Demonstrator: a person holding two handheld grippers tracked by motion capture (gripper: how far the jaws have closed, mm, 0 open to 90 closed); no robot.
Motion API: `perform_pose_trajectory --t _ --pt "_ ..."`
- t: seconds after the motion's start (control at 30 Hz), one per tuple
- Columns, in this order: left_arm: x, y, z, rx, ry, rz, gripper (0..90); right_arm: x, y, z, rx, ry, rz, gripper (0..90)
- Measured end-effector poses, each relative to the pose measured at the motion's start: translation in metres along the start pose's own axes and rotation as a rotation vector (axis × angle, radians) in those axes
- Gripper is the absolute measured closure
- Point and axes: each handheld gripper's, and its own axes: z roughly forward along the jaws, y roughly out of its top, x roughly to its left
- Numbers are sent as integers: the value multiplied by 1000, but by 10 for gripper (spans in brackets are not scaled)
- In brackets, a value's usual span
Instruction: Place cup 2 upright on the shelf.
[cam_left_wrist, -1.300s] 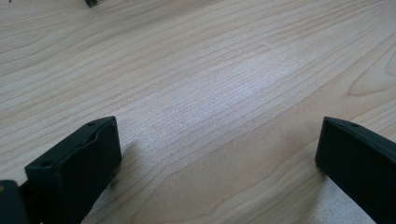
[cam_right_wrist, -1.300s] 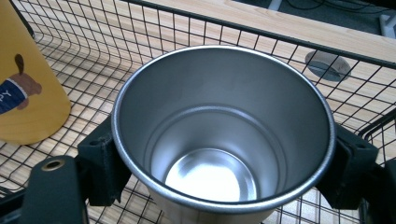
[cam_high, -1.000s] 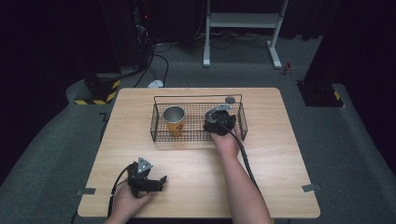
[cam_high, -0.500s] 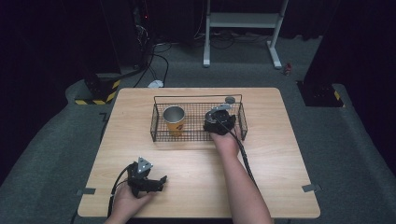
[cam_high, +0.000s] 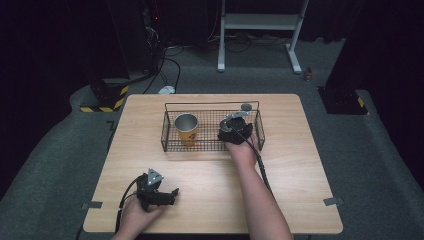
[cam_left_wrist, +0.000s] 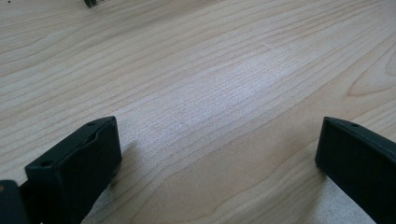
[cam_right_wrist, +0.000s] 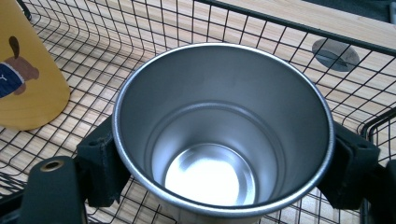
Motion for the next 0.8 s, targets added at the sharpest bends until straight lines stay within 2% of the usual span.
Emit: perform_pose_trajectory --t 0.17,0.5,0.8 --pt "0 0 0 0 0 0 7 -1 1 -1 7 5 20 175" --pt "0 0 0 0 0 -1 6 1 1 -3 6 6 7 134" --pt "0 0 0 0 1 0 6 1 2 -7 -6 2 24 110"
